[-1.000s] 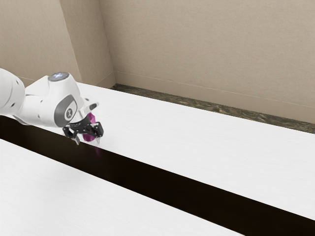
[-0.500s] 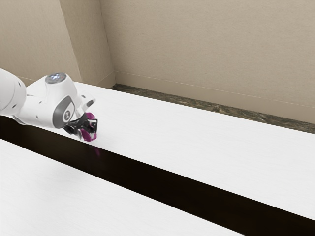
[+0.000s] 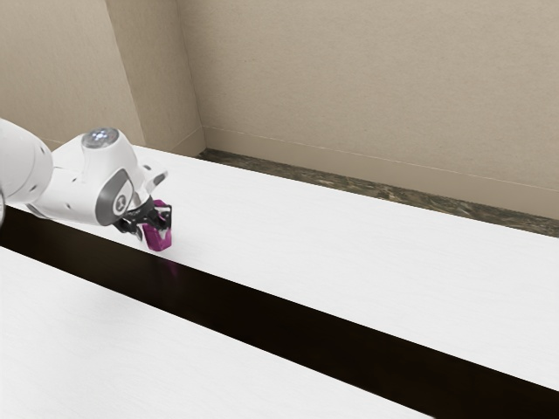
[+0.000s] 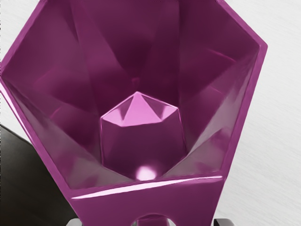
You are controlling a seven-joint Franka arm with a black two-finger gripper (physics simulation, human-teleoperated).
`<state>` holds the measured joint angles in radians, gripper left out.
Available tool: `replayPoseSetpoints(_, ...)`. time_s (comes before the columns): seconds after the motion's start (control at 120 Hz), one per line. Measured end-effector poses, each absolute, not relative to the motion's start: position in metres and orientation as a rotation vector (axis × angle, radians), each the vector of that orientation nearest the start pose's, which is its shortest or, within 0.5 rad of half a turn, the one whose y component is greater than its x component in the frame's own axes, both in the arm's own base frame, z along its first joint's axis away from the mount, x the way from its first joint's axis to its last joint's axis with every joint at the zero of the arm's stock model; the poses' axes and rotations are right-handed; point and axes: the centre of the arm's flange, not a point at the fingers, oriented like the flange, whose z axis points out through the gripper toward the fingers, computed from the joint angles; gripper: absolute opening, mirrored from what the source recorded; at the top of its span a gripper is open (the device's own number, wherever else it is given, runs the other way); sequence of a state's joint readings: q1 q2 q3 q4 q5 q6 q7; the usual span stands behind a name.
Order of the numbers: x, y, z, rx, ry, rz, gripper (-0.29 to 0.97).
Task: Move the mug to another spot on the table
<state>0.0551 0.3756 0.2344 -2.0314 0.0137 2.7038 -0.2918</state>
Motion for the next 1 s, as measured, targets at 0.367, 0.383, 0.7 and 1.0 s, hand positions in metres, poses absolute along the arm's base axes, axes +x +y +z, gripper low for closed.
replayPoseSetpoints(0.367,0.611,0.182,0.294,-2.883,-0.83,-0.487,0.27)
replayPoseSetpoints(0.383,0.611,0.183,0.294,-2.883,-0.83,-0.486,0.27)
replayPoseSetpoints(0.7,0.612,0.182,0.293,-2.868,-0.763,-0.491,0.17)
replayPoseSetpoints(1.0,0.613,0.187,0.305,-2.813,-0.585,-0.586,0.12)
